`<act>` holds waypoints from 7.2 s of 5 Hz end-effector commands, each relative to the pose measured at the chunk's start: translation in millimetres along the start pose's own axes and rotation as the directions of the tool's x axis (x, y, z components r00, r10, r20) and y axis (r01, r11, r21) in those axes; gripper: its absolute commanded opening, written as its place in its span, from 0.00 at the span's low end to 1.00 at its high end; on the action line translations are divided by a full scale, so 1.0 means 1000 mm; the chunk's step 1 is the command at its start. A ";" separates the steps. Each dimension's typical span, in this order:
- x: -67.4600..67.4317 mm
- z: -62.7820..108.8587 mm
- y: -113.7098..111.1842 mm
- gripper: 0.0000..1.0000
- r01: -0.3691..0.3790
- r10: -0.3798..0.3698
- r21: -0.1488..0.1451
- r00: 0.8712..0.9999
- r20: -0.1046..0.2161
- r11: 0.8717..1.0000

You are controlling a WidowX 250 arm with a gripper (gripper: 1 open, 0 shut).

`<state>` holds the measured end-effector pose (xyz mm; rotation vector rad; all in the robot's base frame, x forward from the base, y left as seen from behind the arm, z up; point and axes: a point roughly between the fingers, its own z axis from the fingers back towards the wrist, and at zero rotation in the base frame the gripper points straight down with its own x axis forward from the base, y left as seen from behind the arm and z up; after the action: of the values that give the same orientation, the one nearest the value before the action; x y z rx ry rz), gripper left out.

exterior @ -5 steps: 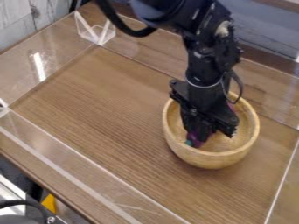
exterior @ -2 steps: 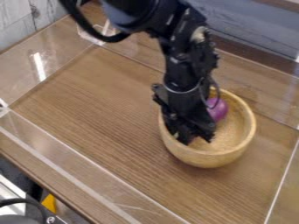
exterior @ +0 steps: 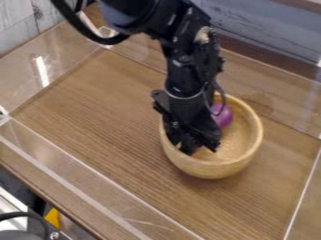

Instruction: Remove the purple eggplant from inside the brown bowl and put it on the table

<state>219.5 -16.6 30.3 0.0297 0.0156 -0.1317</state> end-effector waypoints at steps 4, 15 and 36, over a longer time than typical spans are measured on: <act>-0.050 0.002 -0.008 0.00 -0.111 0.106 -0.009 0.969 -0.223 0.994; 0.002 0.042 -0.011 0.00 0.028 -0.031 -0.027 0.988 -0.153 0.999; -0.036 0.073 0.053 0.00 -0.272 0.276 0.121 0.961 -0.018 0.955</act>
<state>188.9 37.3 97.5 0.1439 0.0755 0.1482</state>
